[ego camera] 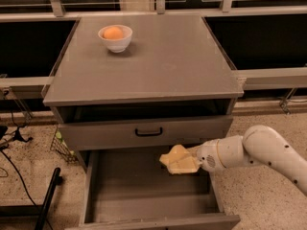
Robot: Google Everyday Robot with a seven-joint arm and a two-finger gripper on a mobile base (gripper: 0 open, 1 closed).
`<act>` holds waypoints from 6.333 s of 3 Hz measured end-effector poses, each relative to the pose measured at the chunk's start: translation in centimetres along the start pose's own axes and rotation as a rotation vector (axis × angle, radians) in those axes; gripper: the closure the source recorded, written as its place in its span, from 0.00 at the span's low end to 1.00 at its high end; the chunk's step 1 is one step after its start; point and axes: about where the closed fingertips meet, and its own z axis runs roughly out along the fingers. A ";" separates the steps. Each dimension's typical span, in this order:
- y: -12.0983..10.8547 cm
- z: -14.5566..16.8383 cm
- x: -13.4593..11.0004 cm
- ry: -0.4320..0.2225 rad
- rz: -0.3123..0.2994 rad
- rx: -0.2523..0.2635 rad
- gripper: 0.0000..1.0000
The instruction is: Pick sponge from middle drawer and place on counter
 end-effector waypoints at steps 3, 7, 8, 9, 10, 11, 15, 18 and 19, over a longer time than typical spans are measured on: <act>0.2 -4.1 -11.1 -0.092 -0.180 -0.042 1.00; 3.3 -10.6 -16.0 0.022 -0.124 -0.061 1.00; 2.9 -10.9 -17.2 0.028 -0.140 -0.055 1.00; 1.9 -11.4 -20.9 0.033 -0.189 -0.028 1.00; 1.9 -11.3 -21.0 0.035 -0.191 -0.028 1.00; 1.6 -11.1 -21.7 0.045 -0.224 -0.016 1.00; -4.0 -9.1 -23.7 0.067 -0.394 0.151 1.00; -4.8 -9.7 -25.1 0.028 -0.479 0.228 1.00; -5.2 -9.1 -25.6 0.002 -0.501 0.240 1.00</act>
Offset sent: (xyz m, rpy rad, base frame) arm 0.0877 0.0126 0.1459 0.0705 -0.2742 0.1509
